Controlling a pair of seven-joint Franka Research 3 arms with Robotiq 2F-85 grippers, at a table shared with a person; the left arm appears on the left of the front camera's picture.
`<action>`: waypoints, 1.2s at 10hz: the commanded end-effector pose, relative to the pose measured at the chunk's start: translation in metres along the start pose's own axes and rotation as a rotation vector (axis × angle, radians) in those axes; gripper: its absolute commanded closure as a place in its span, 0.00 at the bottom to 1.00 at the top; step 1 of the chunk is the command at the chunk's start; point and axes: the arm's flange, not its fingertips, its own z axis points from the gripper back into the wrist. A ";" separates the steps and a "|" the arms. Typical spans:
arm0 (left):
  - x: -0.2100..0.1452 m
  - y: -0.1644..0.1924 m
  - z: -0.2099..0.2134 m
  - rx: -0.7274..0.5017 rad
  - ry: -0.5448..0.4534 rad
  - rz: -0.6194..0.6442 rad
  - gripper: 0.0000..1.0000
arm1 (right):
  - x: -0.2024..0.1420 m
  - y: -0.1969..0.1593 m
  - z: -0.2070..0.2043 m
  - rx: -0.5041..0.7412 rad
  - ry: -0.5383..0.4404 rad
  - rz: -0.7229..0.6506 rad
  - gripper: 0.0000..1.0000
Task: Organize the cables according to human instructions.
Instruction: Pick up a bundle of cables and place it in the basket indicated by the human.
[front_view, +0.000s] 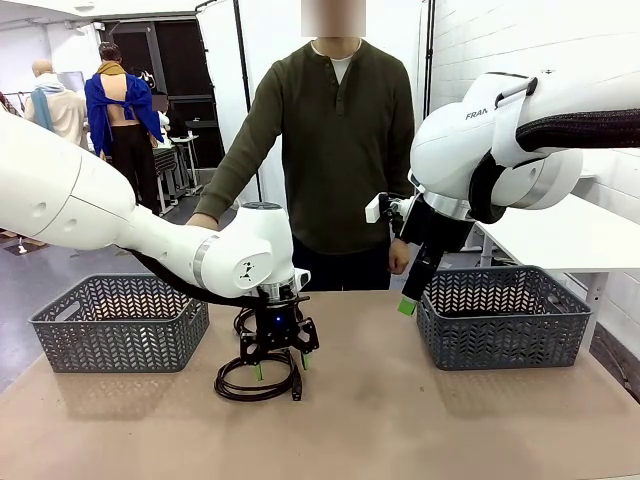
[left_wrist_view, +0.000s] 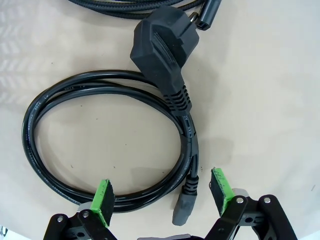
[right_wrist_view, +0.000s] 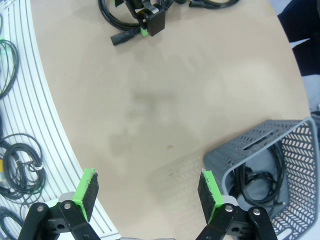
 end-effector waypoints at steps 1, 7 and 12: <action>0.001 -0.005 -0.001 0.010 0.018 0.041 0.00 | 0.000 -0.001 -0.001 -0.003 0.000 -0.002 0.00; -0.001 0.001 -0.015 0.027 0.031 0.047 0.00 | 0.000 -0.001 -0.001 -0.003 0.000 -0.002 0.00; 0.000 0.003 -0.018 0.040 0.026 0.050 0.68 | 0.000 -0.001 -0.001 -0.003 0.000 -0.002 0.00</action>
